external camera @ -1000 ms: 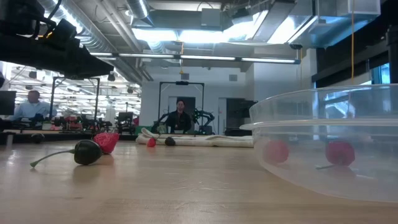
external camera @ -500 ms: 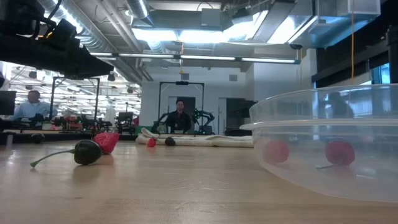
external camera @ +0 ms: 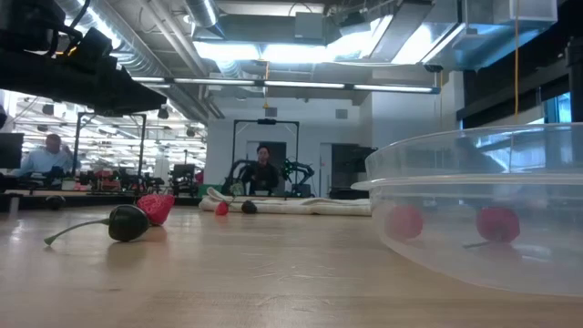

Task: Pick and placing Produce into tupperware
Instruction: Put the bottom dark purple blueberry into the transparent bin

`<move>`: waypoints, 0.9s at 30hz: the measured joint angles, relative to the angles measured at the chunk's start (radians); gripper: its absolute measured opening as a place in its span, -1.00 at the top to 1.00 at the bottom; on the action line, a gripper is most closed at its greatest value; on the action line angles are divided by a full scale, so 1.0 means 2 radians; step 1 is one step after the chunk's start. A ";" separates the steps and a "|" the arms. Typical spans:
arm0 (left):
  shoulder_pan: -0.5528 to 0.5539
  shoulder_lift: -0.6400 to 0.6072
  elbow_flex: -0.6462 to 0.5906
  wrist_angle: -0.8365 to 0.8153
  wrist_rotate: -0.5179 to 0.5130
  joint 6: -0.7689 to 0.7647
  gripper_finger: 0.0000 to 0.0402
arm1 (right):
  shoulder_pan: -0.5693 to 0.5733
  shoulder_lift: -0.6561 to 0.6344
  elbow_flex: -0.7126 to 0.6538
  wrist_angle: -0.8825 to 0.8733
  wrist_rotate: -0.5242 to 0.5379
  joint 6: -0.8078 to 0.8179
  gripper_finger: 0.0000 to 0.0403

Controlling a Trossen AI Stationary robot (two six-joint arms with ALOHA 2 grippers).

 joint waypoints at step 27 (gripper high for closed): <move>0.000 0.000 0.000 0.000 0.000 0.000 -0.18 | -0.009 0.002 0.097 -0.188 -0.002 -0.010 0.77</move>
